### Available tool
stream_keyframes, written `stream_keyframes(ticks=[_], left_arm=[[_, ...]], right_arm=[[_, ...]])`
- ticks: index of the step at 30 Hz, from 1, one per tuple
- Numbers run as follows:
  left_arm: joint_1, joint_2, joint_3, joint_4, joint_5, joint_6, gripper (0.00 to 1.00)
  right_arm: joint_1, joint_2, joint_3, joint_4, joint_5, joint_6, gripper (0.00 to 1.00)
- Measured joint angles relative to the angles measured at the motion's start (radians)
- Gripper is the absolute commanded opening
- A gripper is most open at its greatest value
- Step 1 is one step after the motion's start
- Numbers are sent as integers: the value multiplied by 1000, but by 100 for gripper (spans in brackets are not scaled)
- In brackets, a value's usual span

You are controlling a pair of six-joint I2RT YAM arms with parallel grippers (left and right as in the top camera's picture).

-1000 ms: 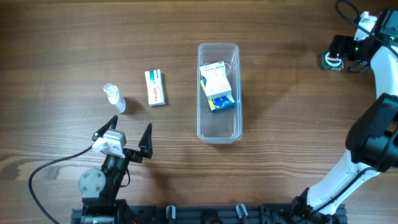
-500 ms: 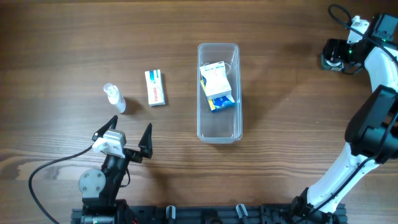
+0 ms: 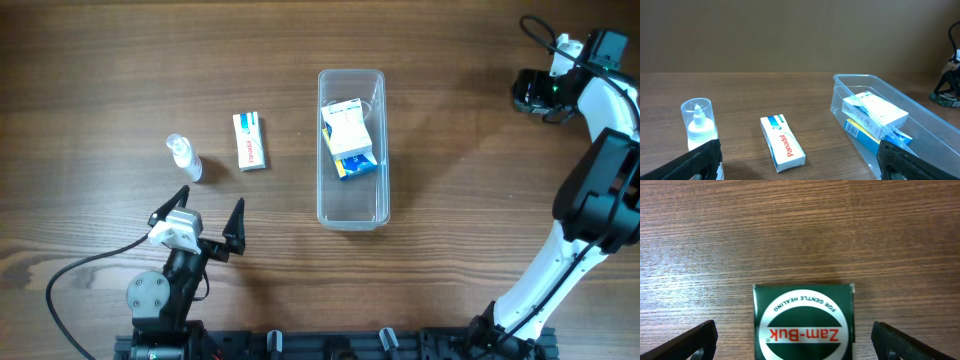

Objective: Pack container
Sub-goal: 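Move the right gripper to the green Zam-Buk tin and grasp it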

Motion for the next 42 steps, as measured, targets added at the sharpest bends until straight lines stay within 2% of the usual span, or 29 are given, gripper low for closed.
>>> stream_keyframes(ticks=[13, 27, 32, 42], left_arm=[[0, 0, 0, 0, 0, 0, 100], [0, 0, 0, 0, 0, 0, 100], [0, 0, 0, 0, 0, 0, 100], [0, 0, 0, 0, 0, 0, 100]], right_arm=[[23, 46, 0, 0, 46, 0, 98], [23, 46, 0, 10, 76, 30, 79], [23, 46, 0, 10, 79, 31, 68], [23, 46, 0, 10, 80, 42, 63]])
